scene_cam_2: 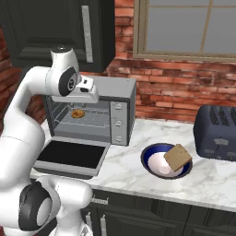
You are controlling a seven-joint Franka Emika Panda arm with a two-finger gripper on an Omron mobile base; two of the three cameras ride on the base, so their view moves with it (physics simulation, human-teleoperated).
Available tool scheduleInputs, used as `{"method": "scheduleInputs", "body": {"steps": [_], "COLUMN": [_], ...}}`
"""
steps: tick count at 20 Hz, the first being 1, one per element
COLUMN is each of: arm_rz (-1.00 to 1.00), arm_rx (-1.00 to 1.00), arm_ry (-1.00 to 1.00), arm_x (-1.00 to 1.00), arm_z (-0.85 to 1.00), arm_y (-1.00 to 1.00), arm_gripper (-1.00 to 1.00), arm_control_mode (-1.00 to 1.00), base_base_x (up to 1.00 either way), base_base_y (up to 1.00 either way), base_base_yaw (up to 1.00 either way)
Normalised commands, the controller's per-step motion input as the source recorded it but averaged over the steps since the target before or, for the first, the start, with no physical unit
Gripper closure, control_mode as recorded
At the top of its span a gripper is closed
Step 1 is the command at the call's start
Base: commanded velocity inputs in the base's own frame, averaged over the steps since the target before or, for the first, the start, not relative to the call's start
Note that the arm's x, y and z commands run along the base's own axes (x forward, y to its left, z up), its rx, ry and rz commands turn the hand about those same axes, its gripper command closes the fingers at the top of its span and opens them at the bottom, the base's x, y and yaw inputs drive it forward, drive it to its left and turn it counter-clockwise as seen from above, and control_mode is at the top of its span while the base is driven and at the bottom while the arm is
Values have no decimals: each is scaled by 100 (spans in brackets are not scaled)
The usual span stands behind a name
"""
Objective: Pick up the heated bread from the toaster oven and place it in the bowl. Then move the bread bowl to the dining counter.
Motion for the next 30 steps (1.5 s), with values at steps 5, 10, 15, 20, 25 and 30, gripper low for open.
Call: {"method": "scheduleInputs", "body": {"steps": [5,10,15,20,25,30], "arm_rz": [3,2,0,0,0,0], "arm_rx": [0,0,0,2,2,0], "arm_ry": [2,-15,-31,-22,-3,0], "arm_x": [0,-12,3,18,33,41], "arm_z": [-2,-40,-79,-39,-7,-14], "arm_y": [15,61,56,15,0,0], "arm_gripper": [-100,-100,-100,-100,-100,-100], "arm_control_mode": [-100,-100,-100,-100,-100,-100], "base_base_x": [0,0,0,0,0,0], "base_base_y": [0,0,0,0,0,0], "base_base_yaw": [0,0,0,0,0,0]}}
